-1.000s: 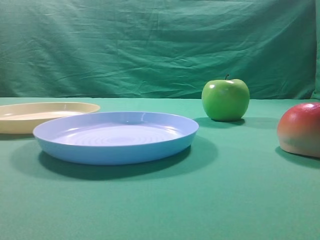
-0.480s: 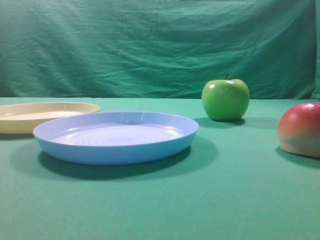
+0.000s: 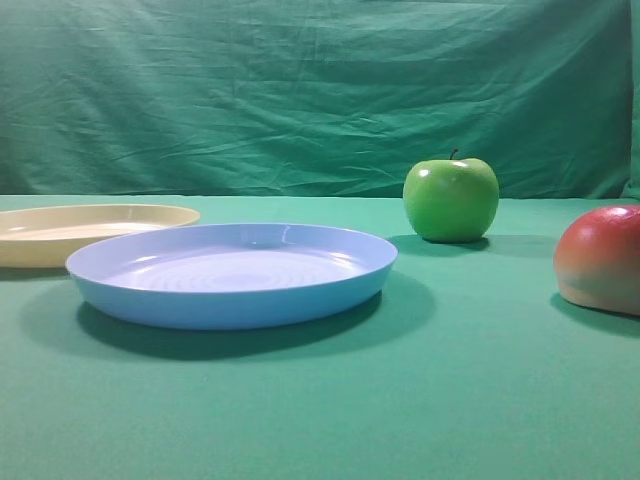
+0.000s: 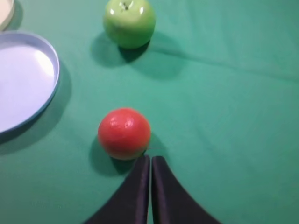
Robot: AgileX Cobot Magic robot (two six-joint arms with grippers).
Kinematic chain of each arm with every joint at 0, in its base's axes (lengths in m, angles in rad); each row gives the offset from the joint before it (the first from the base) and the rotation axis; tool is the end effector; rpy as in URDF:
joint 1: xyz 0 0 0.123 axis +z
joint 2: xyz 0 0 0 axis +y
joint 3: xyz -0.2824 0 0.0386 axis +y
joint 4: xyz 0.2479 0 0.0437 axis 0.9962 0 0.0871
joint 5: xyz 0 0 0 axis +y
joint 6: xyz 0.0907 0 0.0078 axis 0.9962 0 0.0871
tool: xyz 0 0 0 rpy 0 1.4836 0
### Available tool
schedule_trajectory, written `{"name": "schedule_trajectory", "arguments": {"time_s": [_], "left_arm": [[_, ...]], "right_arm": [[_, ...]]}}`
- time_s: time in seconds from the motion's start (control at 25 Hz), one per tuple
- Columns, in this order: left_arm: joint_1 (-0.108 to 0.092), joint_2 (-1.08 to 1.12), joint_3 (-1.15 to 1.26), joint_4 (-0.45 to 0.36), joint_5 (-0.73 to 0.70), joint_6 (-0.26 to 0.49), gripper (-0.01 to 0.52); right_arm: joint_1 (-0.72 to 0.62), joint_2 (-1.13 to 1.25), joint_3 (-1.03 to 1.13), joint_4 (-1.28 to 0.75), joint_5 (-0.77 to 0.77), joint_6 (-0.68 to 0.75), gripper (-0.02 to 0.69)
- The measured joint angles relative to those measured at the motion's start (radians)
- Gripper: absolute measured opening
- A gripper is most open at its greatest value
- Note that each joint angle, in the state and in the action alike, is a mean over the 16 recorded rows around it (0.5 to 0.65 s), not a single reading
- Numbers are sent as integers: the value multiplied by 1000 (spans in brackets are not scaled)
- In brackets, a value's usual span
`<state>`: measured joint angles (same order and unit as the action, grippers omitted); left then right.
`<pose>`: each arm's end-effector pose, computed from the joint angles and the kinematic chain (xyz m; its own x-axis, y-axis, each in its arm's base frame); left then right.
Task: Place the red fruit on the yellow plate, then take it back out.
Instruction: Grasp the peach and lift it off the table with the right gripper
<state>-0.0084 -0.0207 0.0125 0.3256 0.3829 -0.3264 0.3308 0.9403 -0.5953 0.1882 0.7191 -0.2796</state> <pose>0.0516 0.0105 0.1773 -0.2634 -0.0205 -0.9645 -0.1129 0.9936 0.0097 0.1513 0.0639 0.2567 -0.7187 -0.3904 -0.5754 -0.4914 0.8707 0.0230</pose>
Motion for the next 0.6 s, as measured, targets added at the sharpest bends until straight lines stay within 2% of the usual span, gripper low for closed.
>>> {"name": "schedule_trajectory", "arguments": {"time_s": [0.16,0.6], "left_arm": [[0,0,0,0,0,0,0],[0,0,0,0,0,0,0]], "right_arm": [[33,106,-9,-1,-40,-8,145],[47,340,-46,21,-158,-22,576]]}}
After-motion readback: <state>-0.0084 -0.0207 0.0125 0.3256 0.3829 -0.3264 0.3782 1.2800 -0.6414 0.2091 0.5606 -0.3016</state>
